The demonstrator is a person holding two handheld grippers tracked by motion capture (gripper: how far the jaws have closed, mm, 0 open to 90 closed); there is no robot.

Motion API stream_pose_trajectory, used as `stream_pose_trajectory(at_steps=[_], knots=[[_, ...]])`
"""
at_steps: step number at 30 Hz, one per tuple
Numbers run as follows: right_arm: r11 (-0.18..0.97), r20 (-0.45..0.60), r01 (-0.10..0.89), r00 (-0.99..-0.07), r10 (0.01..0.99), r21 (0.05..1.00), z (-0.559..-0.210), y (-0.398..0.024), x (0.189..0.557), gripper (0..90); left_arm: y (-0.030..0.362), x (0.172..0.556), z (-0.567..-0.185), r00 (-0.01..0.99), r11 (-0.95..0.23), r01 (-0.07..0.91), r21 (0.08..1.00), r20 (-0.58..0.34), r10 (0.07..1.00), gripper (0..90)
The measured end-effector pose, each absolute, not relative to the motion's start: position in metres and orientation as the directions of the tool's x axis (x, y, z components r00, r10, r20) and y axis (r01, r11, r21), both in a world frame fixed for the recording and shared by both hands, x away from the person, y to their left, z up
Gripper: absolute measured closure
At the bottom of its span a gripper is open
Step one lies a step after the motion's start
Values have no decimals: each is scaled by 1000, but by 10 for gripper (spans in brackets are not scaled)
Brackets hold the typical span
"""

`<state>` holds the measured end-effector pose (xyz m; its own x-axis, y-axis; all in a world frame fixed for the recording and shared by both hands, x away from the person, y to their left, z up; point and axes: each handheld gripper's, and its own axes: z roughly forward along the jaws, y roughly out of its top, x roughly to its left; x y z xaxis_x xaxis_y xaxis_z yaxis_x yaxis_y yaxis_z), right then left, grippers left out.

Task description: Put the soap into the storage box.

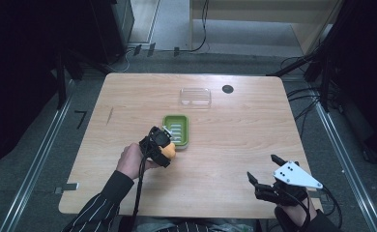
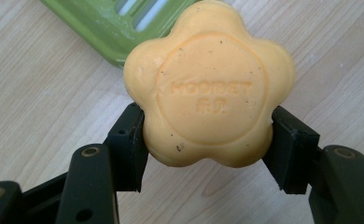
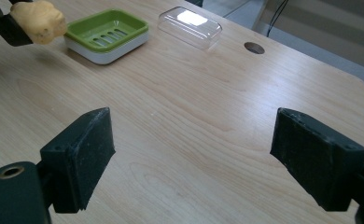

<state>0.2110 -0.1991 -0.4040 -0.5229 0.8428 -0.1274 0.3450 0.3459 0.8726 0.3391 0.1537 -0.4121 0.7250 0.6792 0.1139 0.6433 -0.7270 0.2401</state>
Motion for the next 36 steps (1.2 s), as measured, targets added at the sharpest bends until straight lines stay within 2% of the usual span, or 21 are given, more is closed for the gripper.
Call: stream_pose_trajectory(at_steps=[36], knots=[[344,-125,346,-524,843,873,-404,-199,211,136,144,378,-402,724,-722,637,270,111,680,392]])
